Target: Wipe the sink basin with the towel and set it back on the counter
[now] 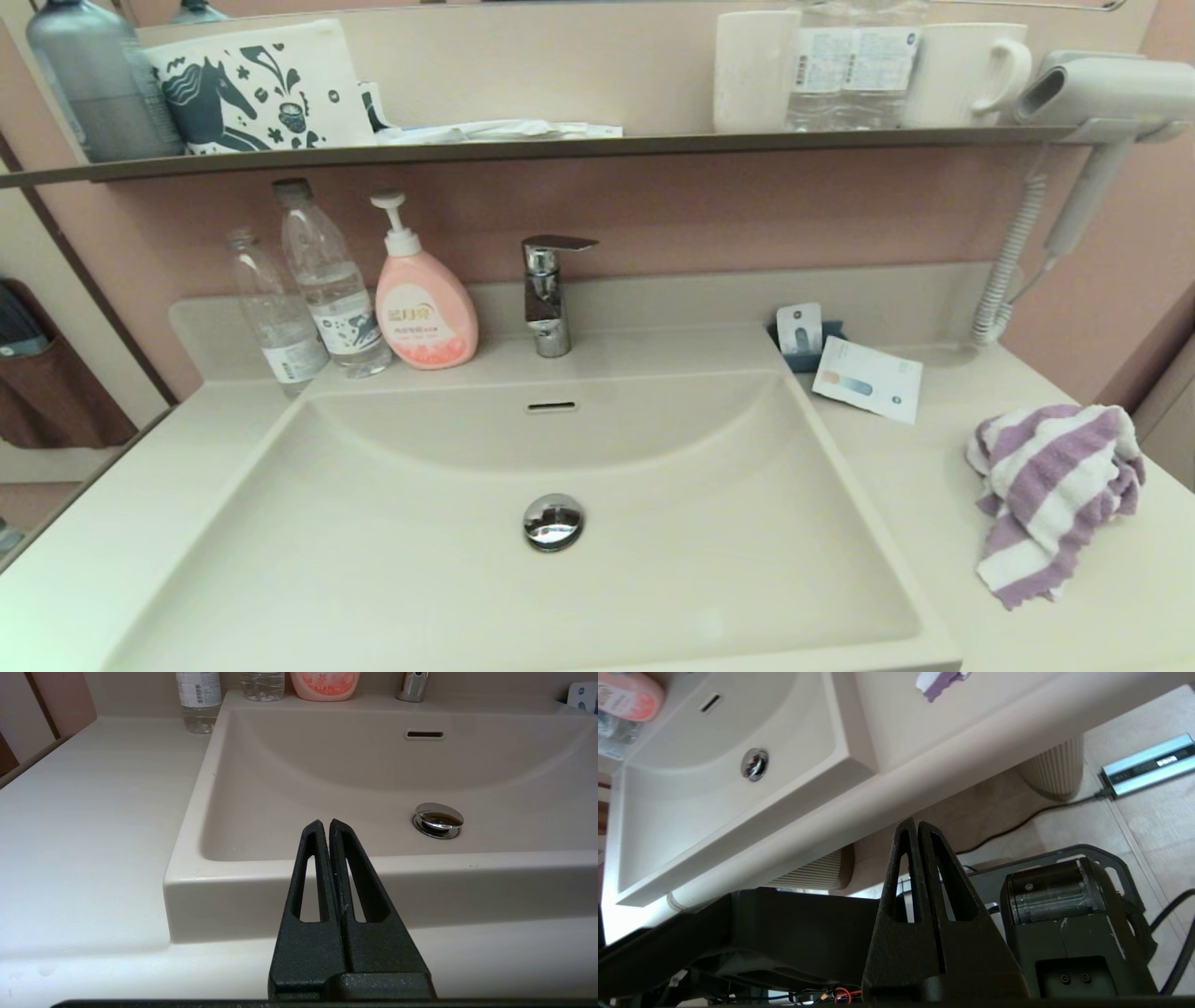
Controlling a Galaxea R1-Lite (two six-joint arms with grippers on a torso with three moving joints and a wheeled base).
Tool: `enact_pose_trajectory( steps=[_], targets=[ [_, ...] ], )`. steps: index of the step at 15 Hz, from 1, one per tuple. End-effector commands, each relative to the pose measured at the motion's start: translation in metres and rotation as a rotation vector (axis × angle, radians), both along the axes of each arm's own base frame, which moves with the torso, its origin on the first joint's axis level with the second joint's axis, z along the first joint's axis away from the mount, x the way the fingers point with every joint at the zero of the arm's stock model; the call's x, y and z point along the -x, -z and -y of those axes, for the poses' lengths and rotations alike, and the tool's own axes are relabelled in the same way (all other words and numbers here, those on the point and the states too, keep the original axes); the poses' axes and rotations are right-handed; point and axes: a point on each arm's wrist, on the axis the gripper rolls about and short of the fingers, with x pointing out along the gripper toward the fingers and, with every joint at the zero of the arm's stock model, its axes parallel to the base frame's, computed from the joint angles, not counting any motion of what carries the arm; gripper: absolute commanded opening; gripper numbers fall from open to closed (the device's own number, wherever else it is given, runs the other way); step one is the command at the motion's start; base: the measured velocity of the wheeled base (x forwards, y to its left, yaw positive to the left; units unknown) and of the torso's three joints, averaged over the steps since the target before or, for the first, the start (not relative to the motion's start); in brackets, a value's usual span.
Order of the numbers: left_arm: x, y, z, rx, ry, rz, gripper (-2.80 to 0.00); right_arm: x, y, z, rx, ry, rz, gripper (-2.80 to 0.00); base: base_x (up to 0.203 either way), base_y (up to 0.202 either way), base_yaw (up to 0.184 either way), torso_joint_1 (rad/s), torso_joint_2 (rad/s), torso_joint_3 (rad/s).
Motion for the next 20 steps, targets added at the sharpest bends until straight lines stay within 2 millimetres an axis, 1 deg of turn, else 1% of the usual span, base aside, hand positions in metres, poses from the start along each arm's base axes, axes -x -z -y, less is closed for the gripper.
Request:
enact_pose_trajectory(
  steps=[1,3,4,9,12,14,16,17,20],
  targets=[
    [0.000,0.000,0.000,0.001,0.000,0.000,-2.80,0.012,0.007,-0.001,-0.004,-0.008,0.039,-2.80,0.000,0.000,0.000,0.000,0.00,0.000],
    [0.000,0.000,0.000,0.001,0.000,0.000,-2.80,0.020,0.010,0.000,0.000,-0.021,0.108,-2.80,0.000,0.000,0.000,0.000,0.00,0.000],
    [0.000,0.000,0.000,0.001,0.000,0.000,-2.80,0.020,0.012,0.001,0.008,-0.031,0.151,-2.80,0.000,0.000,0.000,0.000,0.00,0.000],
    [0.000,0.000,0.000,0.001,0.000,0.000,-2.80,0.034,0.028,0.002,0.024,-0.036,0.305,-2.80,0.000,0.000,0.000,0.000,0.00,0.000],
    [0.000,0.000,0.000,0.001,0.000,0.000,-2.80,0.035,0.036,0.002,0.052,-0.041,0.417,-2.80,0.000,0.000,0.000,0.000,0.00,0.000],
    [0.000,0.000,0.000,0.001,0.000,0.000,-2.80,0.037,0.045,0.002,0.109,-0.051,0.465,-2.80,0.000,0.000,0.000,0.000,0.00,0.000],
    [0.000,0.000,0.000,0.000,0.000,0.000,-2.80,0.028,0.059,0.003,0.194,-0.021,0.466,-2.80,0.000,0.000,0.000,0.000,0.00,0.000],
    [0.000,0.000,0.000,0.001,0.000,0.000,-2.80,0.020,0.067,0.004,0.238,0.006,0.464,-2.80,0.000,0.000,0.000,0.000,0.00,0.000],
    [0.000,0.000,0.000,0.001,0.000,0.000,-2.80,-0.016,0.101,0.006,0.340,0.069,0.501,-2.80,0.000,0.000,0.000,0.000,0.00,0.000]
  ],
)
